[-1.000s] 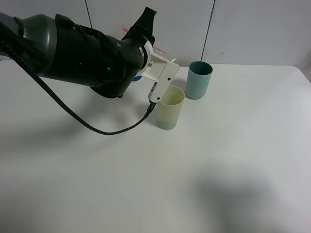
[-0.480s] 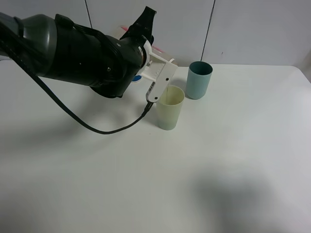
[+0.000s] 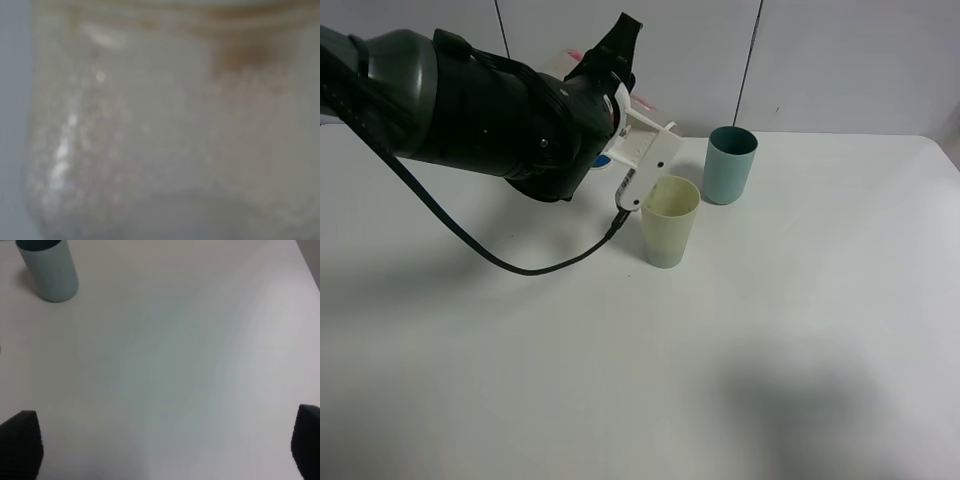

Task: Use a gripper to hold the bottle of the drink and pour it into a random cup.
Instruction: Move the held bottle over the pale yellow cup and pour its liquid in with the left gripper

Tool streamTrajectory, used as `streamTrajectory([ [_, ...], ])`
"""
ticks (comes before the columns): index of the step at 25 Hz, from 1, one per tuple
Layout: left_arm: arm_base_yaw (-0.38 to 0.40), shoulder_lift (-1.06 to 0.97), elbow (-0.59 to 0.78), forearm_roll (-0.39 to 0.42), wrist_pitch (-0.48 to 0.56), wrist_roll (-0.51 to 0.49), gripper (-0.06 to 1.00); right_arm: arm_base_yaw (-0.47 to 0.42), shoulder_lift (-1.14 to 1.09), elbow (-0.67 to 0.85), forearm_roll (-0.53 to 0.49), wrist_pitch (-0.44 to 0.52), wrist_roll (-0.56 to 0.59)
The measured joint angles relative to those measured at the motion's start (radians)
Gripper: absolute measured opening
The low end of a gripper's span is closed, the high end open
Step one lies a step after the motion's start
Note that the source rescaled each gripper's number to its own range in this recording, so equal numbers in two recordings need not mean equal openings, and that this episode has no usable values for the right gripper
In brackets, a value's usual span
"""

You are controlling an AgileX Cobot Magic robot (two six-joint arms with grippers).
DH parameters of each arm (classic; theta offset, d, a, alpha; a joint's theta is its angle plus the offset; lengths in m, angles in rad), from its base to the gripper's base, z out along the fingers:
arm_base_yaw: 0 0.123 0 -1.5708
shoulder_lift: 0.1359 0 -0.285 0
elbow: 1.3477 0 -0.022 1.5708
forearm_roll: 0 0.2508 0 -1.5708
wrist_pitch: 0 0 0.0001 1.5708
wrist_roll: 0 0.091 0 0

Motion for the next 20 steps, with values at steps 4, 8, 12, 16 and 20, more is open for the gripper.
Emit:
streamTrajectory([
  [4,0.000,0.000,0.000,0.000,0.006,0.002,0.01,0.000,0.000,0.000,0.000,0.000,0.000],
  [8,0.000,0.000,0.000,0.000,0.010,0.003,0.01,0.000,0.000,0.000,0.000,0.000,0.000],
  [12,0.000,0.000,0.000,0.000,0.011,0.003,0.01,0.000,0.000,0.000,0.000,0.000,0.000],
  [16,0.000,0.000,0.000,0.000,0.011,0.003,0.01,0.000,0.000,0.000,0.000,0.000,0.000],
  [20,0.000,0.000,0.000,0.000,0.012,0.003,0.01,0.000,0.000,0.000,0.000,0.000,0.000],
])
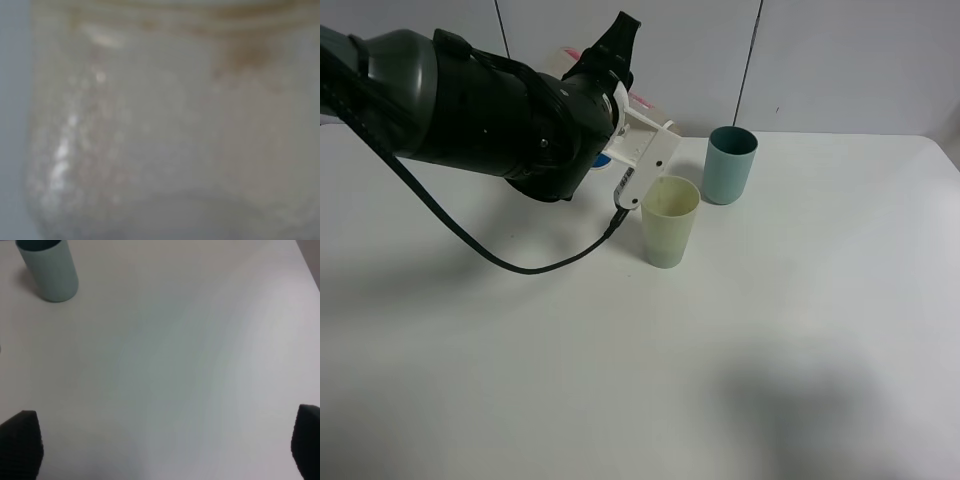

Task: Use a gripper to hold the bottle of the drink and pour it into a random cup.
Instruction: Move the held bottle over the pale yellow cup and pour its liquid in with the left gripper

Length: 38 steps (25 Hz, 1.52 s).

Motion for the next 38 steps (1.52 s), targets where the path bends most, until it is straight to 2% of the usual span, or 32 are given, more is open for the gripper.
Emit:
streamTrajectory([
  [20,0.000,0.000,0.000,0.000,0.000,-0.021,0.01,0.000,0.000,0.000,0.000,0.000,0.000],
  [30,0.000,0.000,0.000,-0.005,-0.002,-0.209,0.01,0.000,0.000,0.000,0.000,0.000,0.000],
  [38,0.000,0.000,0.000,-0.114,-0.034,-0.390,0.01,0.000,0.000,0.000,0.000,0.000,0.000],
])
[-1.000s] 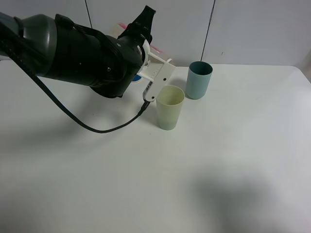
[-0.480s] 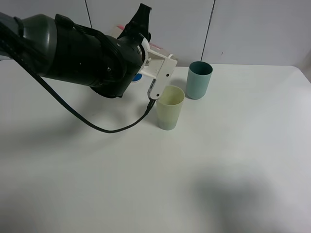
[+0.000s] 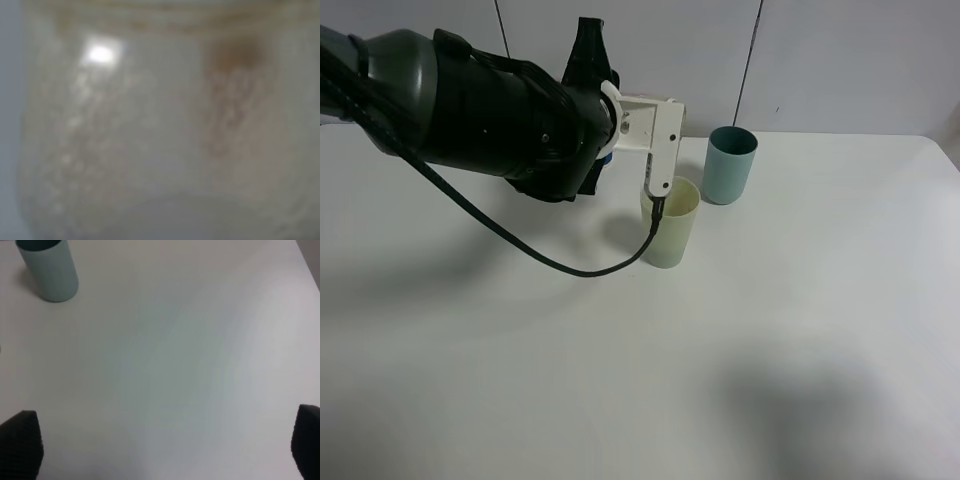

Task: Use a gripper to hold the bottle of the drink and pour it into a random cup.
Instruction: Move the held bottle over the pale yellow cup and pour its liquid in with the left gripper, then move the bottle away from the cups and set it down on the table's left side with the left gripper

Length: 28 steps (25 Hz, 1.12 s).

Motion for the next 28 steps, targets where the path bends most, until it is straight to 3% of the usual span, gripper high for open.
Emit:
streamTrajectory([
  [14,0.000,-0.021,0.000,-0.139,-0.160,-0.277,0.01,0.000,0.000,0.000,0.000,0.000,0.000],
  [21,0.015,-0.069,0.000,-0.247,-0.276,-0.305,0.01,0.000,0.000,0.000,0.000,0.000,0.000],
  [28,0.095,-0.129,0.000,-0.349,-0.396,-0.298,0.01,0.000,0.000,0.000,0.000,0.000,0.000],
])
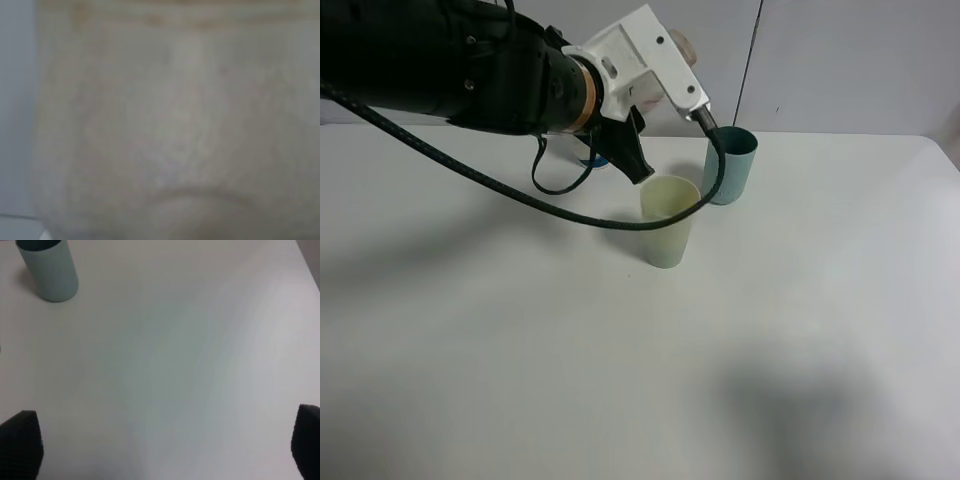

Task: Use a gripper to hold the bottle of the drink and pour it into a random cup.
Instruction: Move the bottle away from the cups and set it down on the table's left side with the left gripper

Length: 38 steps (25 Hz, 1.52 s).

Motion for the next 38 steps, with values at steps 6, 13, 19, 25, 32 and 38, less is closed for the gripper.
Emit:
streamTrajectory([
  [6,0.074,-0.006,0.000,-0.111,-0.062,0.094,0.01,0.000,0.000,0.000,0.000,0.000,0.000],
  [13,0.162,-0.006,0.004,-0.356,-0.273,0.262,0.01,0.000,0.000,0.000,0.000,0.000,0.000],
  [19,0.252,-0.006,0.115,-0.641,-0.539,0.548,0.01,0.000,0.000,0.000,0.000,0.000,0.000],
  [25,0.335,-0.007,0.268,-0.875,-0.862,0.780,0.01,0.000,0.000,0.000,0.000,0.000,0.000],
  [32,0.441,-0.007,0.403,-0.969,-1.087,0.861,0.01,0.000,0.000,0.000,0.000,0.000,0.000],
  [38,0.506,0.009,0.508,-1.032,-1.239,0.862,0.01,0.000,0.000,0.000,0.000,0.000,0.000],
])
